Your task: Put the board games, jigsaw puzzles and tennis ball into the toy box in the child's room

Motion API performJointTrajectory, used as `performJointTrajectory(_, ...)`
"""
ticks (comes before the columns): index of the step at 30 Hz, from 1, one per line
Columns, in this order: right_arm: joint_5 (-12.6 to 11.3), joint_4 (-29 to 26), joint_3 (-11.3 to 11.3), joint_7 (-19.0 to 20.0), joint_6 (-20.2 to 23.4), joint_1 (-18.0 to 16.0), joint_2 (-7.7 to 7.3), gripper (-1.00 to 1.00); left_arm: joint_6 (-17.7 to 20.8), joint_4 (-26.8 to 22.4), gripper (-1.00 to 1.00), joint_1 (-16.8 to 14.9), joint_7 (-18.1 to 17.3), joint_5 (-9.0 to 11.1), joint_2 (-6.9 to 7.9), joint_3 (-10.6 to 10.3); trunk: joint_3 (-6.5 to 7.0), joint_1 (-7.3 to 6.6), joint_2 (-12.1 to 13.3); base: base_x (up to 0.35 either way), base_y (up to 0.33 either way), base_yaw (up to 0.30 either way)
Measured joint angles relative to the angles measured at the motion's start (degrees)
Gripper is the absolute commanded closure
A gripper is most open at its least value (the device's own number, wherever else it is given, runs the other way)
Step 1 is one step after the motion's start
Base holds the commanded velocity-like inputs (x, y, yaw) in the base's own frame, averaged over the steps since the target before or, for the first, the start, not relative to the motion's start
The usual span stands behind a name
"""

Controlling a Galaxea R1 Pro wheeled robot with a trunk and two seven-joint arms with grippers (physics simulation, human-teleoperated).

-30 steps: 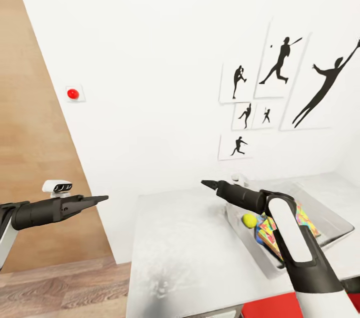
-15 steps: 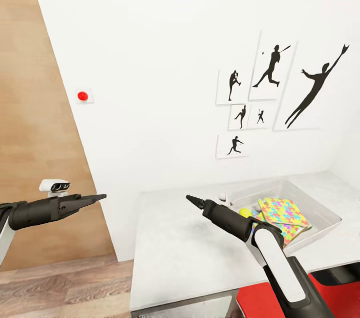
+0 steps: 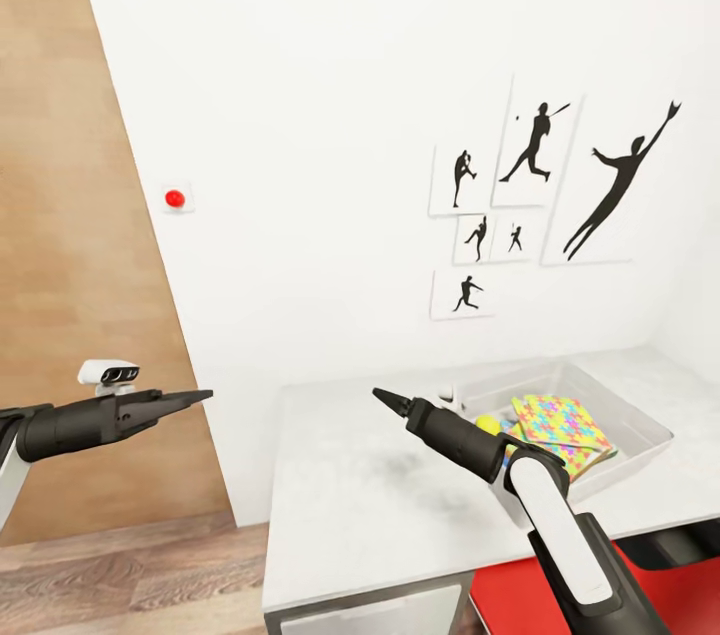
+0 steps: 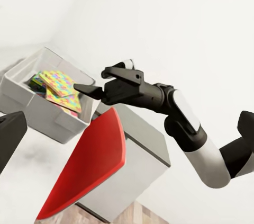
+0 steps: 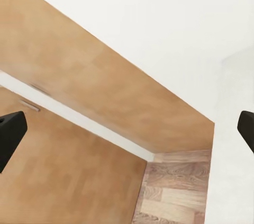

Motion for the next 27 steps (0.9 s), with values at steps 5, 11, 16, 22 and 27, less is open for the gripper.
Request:
performJointTrajectory(5,0.06,-0.01,-0.15,1.57,-0.04,-0.01,-0.01,-1.00,0.12,-0.01,-1.00,0.04,0.00,0.10,0.01,0.06,0.43,0.01,-0.04,0.000,0.000,0.000)
performJointTrajectory(11,0.07,0.02,-0.18,1.91,-0.08,-0.02,0.04,-1.00,0.21,-0.01,-1.00,0.03,0.01,0.12,0.01,0.08,0.96,0.01,-0.07,0.000,0.000,0.000)
performJointTrajectory(16,0.07,0.07,-0.18,2.01,-0.08,-0.02,0.02,-1.00,0.23,0.01,-1.00,0.04,0.01,0.12,0.01,0.01,1.44,0.01,-0.07,0.000,0.000,0.000)
performJointTrajectory(22,0.08,0.08,-0.32,2.08,-0.15,-0.02,0.02,-1.00,0.29,0.01,-1.00,0.04,0.01,0.12,0.01,0.00,1.94,0.01,-0.06,0.000,0.000,0.000)
performJointTrajectory(27,0.08,0.08,-0.35,2.12,-0.17,-0.02,0.04,-1.00,0.32,0.02,-1.00,0.04,0.01,0.06,0.01,0.02,2.07,0.01,-0.06,0.000,0.000,0.000)
